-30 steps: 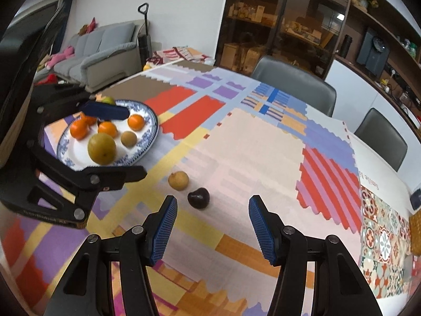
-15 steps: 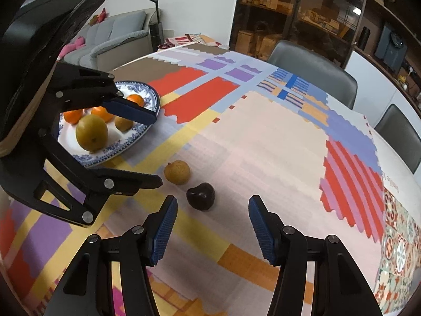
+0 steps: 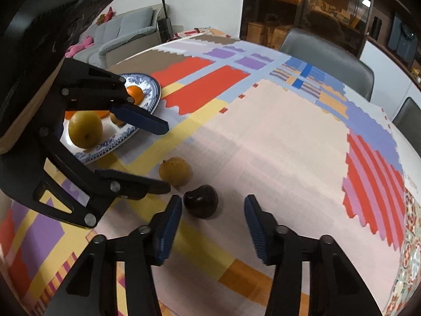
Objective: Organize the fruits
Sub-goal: 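Grasp the small brown kiwi with the left tool while the right tool grasps the dark plum, then carry the kiwi and plum onto the plate and open both tools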
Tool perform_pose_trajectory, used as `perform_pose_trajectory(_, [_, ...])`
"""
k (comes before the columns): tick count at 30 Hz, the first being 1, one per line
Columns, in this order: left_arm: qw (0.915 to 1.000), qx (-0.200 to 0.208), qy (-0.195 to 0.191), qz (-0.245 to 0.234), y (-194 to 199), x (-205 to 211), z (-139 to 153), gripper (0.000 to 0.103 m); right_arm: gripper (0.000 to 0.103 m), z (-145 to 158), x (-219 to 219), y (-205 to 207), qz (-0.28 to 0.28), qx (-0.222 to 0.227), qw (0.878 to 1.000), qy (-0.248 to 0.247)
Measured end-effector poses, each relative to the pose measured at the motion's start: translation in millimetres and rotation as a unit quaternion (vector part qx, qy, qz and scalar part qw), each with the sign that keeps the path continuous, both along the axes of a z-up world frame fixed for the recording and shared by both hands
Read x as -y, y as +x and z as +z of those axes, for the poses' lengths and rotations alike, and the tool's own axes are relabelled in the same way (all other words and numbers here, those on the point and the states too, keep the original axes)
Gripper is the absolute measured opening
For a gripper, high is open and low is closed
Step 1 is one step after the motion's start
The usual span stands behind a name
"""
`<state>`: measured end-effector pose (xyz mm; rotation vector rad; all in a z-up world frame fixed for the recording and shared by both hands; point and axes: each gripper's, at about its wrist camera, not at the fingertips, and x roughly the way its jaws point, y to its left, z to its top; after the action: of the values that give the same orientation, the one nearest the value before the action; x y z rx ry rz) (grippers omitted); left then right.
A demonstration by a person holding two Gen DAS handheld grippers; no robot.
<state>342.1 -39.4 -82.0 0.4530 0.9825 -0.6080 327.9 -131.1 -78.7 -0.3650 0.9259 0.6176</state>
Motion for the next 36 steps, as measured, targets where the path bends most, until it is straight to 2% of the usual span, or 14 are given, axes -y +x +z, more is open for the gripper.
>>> perform_pose_trajectory(5, [0.9999, -0.014, -0.002, -0.004, 5, 3, -5, 0.046, 0.048, -5, 0, 3, 0.005, -0.010, 1.000, 0.014])
perform_pose_trajectory(6, [0.9999, -0.015, -0.002, -0.005, 5, 4, -5, 0.043, 0.046, -5, 0, 3, 0.006, -0.011, 1.000, 0.016])
perform_pose_trajectory(8, [0.9998, -0.019, -0.003, -0.006, 6, 5, -6, 0.039, 0.035, -7, 0, 3, 0.012, -0.022, 0.999, 0.021])
perform_pose_trajectory(11, [0.9996, -0.025, -0.005, -0.009, 6, 7, -9, 0.033, 0.028, -8, 0, 2, 0.016, -0.023, 0.999, 0.022])
perform_pose_trajectory(14, [0.9993, -0.034, -0.012, -0.006, 5, 7, -10, 0.026, 0.028, -8, 2, 1, 0.010, -0.025, 0.999, 0.028])
perform_pose_trajectory(17, [0.9995, -0.030, -0.012, 0.003, 1, 7, -8, 0.026, 0.028, -8, 5, 1, 0.003, -0.026, 0.999, 0.032])
perform_pose_trajectory(24, [0.9980, -0.003, -0.045, 0.045, -19, 0, 9, 0.026, 0.028, 1, 12, -7, -0.024, -0.021, 0.998, 0.056])
perform_pose_trajectory(36, [0.9869, 0.033, -0.091, 0.129, -61, -18, 41, 0.026, 0.028, 42, 18, -46, -0.050, 0.015, 0.995, 0.090])
